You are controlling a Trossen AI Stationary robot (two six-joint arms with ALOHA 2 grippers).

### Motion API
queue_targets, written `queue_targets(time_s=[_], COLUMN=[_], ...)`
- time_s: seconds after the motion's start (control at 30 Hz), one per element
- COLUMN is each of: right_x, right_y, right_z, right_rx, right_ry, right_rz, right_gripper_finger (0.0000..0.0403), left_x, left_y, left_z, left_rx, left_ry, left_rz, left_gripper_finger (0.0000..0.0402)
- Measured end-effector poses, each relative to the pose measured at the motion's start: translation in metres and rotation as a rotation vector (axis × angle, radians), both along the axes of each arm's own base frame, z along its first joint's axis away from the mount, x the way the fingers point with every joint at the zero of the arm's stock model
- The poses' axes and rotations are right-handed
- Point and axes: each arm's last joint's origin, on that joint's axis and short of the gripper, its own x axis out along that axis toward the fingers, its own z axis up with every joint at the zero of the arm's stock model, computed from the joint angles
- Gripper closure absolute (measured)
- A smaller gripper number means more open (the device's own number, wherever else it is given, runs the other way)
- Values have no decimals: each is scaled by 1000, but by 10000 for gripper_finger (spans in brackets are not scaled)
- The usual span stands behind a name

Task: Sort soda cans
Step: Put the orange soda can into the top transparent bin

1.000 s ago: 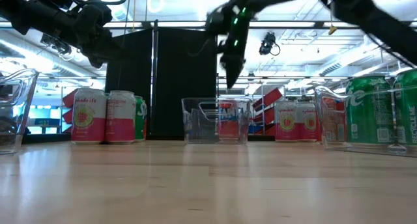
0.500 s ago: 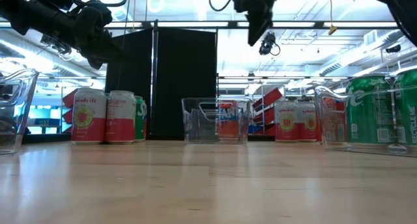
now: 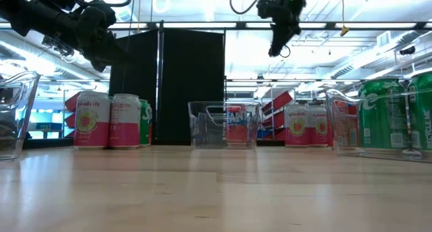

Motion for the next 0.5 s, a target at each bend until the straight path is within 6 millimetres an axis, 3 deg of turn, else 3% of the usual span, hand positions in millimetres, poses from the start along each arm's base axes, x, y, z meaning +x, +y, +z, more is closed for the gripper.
queue_targets(time_s=[0.3,0.5], right_x=[-63,-95], right_y=[51,69], right_z=[-44,-64], right_rx=[45,60], right_ry=[-123,-139], right_rz=[-74,-176], right_gripper_finger=[398,370], left_x=[0,0], left_y=[0,0], left_z=[2,2], left_rx=[3,-3], left_ry=[-17,-19], left_rz=[0,3], left_gripper_finger=[392,392])
